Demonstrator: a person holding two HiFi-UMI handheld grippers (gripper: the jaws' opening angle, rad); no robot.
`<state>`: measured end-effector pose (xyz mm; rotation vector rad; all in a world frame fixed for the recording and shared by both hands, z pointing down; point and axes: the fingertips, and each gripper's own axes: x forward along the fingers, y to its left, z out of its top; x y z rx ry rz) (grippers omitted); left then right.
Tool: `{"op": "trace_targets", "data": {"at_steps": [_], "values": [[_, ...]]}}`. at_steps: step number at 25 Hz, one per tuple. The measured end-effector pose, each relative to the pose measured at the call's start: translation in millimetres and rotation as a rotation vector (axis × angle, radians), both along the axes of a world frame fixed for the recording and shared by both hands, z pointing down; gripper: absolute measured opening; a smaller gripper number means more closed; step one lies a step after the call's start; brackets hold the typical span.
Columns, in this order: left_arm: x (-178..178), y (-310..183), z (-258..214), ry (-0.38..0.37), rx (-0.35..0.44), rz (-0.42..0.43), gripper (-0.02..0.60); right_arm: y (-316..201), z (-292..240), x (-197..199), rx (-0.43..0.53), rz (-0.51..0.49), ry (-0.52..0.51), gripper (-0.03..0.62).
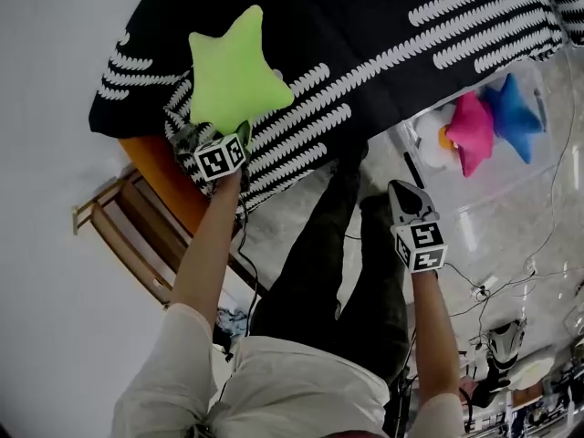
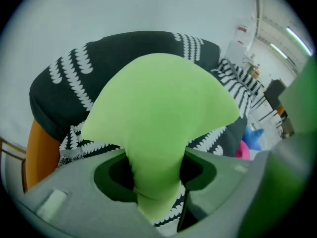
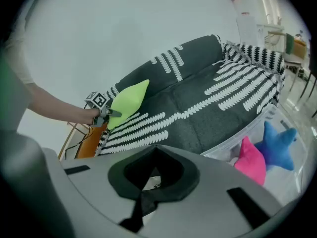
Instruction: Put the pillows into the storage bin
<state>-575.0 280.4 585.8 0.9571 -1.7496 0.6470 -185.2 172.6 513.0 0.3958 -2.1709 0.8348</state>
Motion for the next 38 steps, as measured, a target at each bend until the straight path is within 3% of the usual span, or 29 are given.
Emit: {"op": "trace_targets", "data": {"at_steps": [10, 27, 38], "values": [[144, -93, -31, 0.032, 0.061, 0.389, 0.232, 3, -24, 76, 0.03, 0.116, -0.007, 0.003], [391, -184, -34, -0.025, 0.072, 1.011, 0.232, 33, -13, 240, 0.005, 0.421, -0.001, 0.003], [554, -223, -23, -0.041, 0.078, 1.329, 0.242, 37, -2, 334, -0.01, 0.605, 0.0, 0.003]]}}
